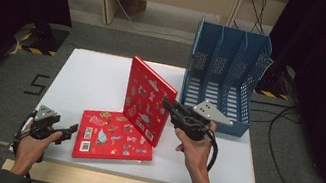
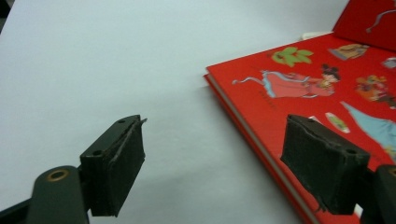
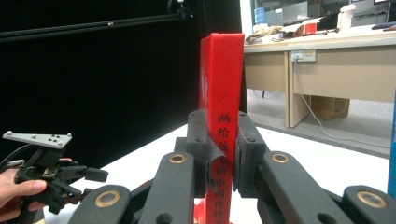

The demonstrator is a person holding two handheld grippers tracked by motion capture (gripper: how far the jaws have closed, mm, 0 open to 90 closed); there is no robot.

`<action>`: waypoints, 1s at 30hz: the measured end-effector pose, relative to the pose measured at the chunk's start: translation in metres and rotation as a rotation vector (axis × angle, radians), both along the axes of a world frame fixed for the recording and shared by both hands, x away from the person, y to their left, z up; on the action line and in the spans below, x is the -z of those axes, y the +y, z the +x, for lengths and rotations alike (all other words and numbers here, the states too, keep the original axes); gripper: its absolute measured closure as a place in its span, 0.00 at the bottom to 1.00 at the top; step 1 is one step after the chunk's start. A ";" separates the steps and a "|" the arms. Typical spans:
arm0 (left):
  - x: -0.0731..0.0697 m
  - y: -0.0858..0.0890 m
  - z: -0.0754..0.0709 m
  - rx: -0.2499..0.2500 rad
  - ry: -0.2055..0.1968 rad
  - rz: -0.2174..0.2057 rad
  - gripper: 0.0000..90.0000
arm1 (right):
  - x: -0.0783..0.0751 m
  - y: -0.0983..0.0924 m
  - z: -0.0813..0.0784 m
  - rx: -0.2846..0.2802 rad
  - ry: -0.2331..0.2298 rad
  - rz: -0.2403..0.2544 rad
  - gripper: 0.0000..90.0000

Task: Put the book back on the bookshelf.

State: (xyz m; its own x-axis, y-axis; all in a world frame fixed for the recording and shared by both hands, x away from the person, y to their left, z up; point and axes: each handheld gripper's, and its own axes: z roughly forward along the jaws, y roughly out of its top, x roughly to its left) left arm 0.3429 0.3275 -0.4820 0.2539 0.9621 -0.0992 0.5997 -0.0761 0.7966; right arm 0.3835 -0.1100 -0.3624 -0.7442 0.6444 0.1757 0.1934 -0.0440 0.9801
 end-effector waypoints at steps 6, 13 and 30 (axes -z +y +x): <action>0.005 0.005 0.002 -0.006 0.034 0.043 0.22 | 0.001 0.001 -0.003 -0.020 -0.005 -0.018 0.87; 0.011 0.004 0.004 0.015 0.079 0.085 0.21 | 0.009 0.009 -0.004 -0.028 0.008 -0.058 0.84; 0.017 0.004 0.005 0.019 0.115 0.109 0.19 | 0.035 0.038 0.003 -0.037 -0.003 -0.140 0.82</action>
State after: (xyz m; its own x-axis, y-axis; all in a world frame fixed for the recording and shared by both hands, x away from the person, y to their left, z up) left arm 0.3481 0.3317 -0.4985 0.2647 0.9640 -0.0242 0.6839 -0.1699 0.7095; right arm 0.3862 -0.0719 -0.3975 -0.7684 0.6344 0.0842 0.1897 0.1001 0.9767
